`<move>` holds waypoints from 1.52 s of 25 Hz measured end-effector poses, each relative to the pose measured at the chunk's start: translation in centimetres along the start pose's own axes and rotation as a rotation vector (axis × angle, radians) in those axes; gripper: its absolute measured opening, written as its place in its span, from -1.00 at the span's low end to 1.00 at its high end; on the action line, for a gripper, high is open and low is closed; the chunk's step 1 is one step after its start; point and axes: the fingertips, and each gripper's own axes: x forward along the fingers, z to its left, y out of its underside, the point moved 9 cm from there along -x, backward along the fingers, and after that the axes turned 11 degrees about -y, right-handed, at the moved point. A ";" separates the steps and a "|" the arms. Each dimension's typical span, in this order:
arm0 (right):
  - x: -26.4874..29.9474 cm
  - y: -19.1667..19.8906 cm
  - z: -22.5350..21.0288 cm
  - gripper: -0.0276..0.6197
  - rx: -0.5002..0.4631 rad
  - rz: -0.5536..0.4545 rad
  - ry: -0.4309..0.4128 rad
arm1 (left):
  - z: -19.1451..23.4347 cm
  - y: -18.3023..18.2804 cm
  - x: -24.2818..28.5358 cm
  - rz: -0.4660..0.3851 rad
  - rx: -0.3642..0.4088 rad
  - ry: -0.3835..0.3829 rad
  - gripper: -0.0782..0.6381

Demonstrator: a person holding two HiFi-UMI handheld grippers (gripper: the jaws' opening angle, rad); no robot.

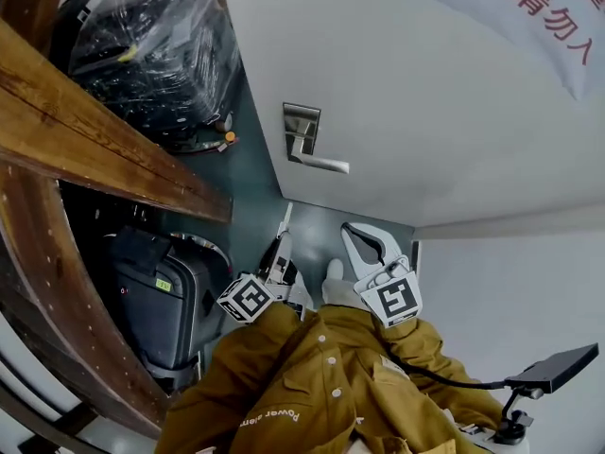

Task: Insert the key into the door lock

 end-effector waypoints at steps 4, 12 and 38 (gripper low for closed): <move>-0.9 0.5 -2.8 -0.90 0.008 -0.013 0.015 | 0.8 0.4 5.2 0.006 -0.148 -0.020 -0.70; -2.1 1.2 -4.3 -0.90 0.036 -0.039 0.058 | 3.5 -1.1 10.5 -0.009 -0.216 -0.025 -0.70; -1.4 0.9 -3.7 -0.90 0.046 0.013 0.021 | 2.5 -2.5 14.9 0.024 -0.382 0.082 -0.70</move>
